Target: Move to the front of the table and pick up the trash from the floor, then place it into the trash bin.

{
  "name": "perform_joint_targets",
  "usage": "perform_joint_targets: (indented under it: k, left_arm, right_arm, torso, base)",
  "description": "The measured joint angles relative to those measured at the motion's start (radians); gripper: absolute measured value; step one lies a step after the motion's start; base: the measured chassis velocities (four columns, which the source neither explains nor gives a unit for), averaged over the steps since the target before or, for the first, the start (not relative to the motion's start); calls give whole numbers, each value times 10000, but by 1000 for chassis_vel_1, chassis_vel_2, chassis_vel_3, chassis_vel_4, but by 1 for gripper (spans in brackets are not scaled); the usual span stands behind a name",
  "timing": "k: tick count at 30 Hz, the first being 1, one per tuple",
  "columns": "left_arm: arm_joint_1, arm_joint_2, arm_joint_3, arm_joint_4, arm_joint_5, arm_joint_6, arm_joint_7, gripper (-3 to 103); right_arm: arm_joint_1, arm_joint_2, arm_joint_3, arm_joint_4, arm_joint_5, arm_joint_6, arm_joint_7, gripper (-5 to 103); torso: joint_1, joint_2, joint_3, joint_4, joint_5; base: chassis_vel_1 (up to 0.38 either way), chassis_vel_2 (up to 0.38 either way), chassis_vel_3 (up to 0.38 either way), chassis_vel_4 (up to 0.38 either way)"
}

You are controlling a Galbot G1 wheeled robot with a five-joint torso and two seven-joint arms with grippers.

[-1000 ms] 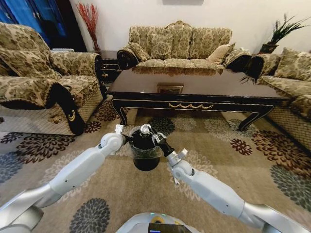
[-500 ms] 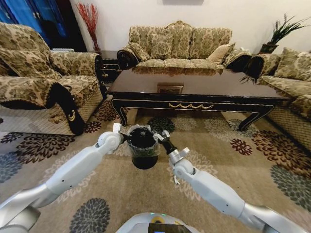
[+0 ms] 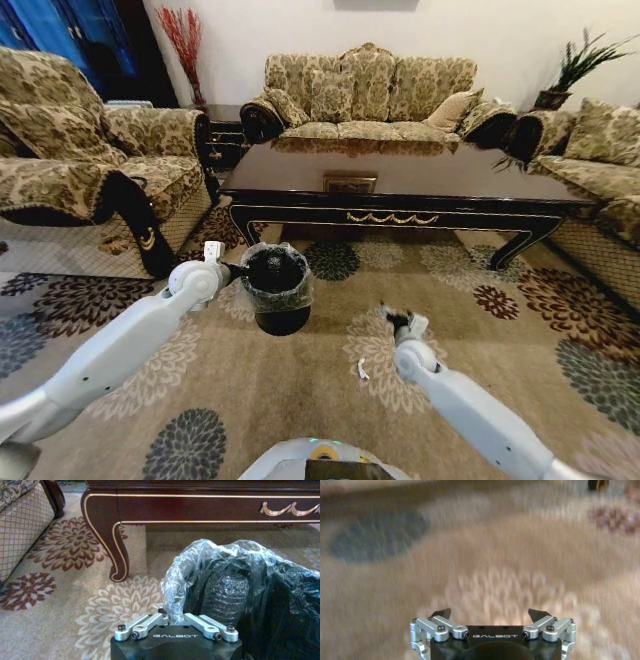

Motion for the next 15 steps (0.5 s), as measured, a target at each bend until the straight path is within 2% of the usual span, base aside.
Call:
perform_joint_targets:
  k: [3, 7, 14, 15]
  left_arm:
    - [155, 44, -199, -81, 1, 0, -11, 3]
    - [245, 59, -279, -110, 0, 0, -16, 3]
    - [323, 108, -350, -164, 2, -1, -26, 3]
    - [323, 108, -350, -164, 2, -1, -26, 3]
  right_arm:
    - [19, 494, -321, -643, 508, -334, 236, 100]
    - [67, 818, -455, -1038, 593, -354, 213, 100]
    - [350, 2062, -582, -1925, 900, -166, -100, 100]
    - [350, 2062, -582, -1925, 900, -166, -100, 100]
  torso:
    - [0, 0, 0, 0, -3]
    - [0, 0, 0, 0, -2]
    - [0, 0, 0, 1, -1]
    - [0, 0, 0, 1, -1]
  base:
    - [0, 0, 0, 0]
    - [0, 0, 0, 0]
    - [0, 0, 0, 0]
    - [0, 0, 0, 0]
